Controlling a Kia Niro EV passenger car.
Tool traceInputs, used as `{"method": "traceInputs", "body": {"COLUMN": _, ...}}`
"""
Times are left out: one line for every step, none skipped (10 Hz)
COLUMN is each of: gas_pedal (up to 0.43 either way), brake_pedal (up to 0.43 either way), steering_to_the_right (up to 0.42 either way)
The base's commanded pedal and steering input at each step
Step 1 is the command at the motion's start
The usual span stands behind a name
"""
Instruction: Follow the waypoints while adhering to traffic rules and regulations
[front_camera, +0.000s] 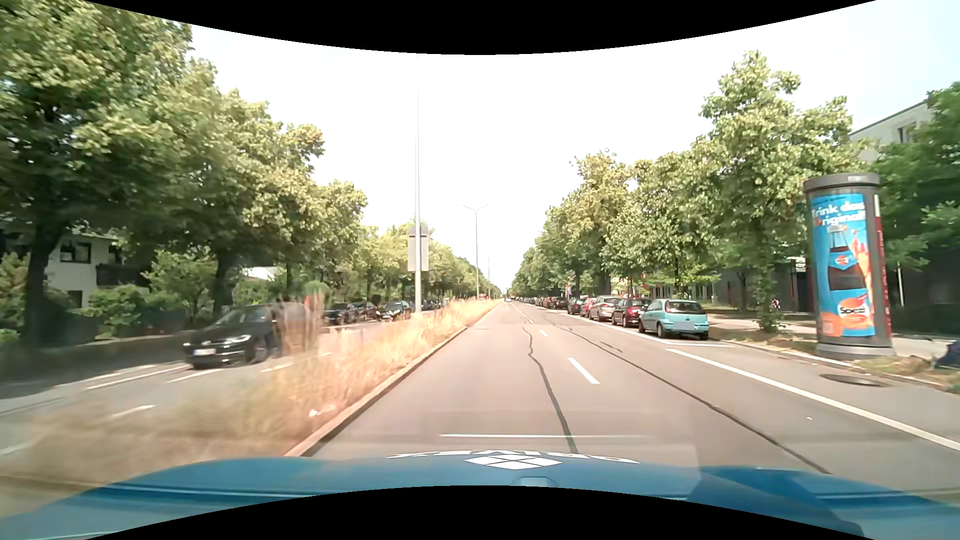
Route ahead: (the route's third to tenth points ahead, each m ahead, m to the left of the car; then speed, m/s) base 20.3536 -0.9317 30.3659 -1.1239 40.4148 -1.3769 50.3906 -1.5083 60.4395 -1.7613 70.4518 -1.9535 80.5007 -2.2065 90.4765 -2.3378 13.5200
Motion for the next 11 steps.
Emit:
{"method": "traceInputs", "body": {"gas_pedal": 0.197, "brake_pedal": 0.0, "steering_to_the_right": 0.007}}
{"method": "traceInputs", "body": {"gas_pedal": 0.197, "brake_pedal": 0.0, "steering_to_the_right": 0.006}}
{"method": "traceInputs", "body": {"gas_pedal": 0.197, "brake_pedal": 0.0, "steering_to_the_right": 0.005}}
{"method": "traceInputs", "body": {"gas_pedal": 0.189, "brake_pedal": 0.0, "steering_to_the_right": 0.002}}
{"method": "traceInputs", "body": {"gas_pedal": 0.189, "brake_pedal": 0.0, "steering_to_the_right": -0.003}}
{"method": "traceInputs", "body": {"gas_pedal": 0.189, "brake_pedal": 0.0, "steering_to_the_right": -0.004}}
{"method": "traceInputs", "body": {"gas_pedal": 0.189, "brake_pedal": 0.0, "steering_to_the_right": -0.004}}
{"method": "traceInputs", "body": {"gas_pedal": 0.189, "brake_pedal": 0.0, "steering_to_the_right": 0.0}}
{"method": "traceInputs", "body": {"gas_pedal": 0.189, "brake_pedal": 0.0, "steering_to_the_right": -0.001}}
{"method": "traceInputs", "body": {"gas_pedal": 0.189, "brake_pedal": 0.0, "steering_to_the_right": -0.001}}
{"method": "traceInputs", "body": {"gas_pedal": 0.189, "brake_pedal": 0.0, "steering_to_the_right": 0.0}}
